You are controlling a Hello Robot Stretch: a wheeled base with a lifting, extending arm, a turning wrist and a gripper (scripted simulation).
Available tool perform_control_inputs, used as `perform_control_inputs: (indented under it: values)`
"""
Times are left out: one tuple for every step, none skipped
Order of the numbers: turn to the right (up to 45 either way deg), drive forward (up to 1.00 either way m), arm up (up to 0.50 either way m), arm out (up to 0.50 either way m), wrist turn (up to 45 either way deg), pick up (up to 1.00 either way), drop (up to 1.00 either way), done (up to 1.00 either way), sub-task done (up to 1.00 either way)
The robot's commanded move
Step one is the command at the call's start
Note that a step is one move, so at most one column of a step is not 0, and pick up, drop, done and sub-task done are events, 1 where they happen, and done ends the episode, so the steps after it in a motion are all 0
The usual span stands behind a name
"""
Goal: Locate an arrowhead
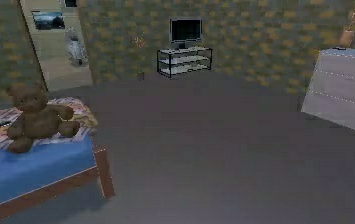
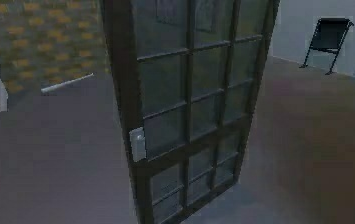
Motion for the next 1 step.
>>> perform_control_inputs:
  values:
    - [0.0,0.80,0.00,0.00,0.0,0.00,0.00,0.00,0.00]
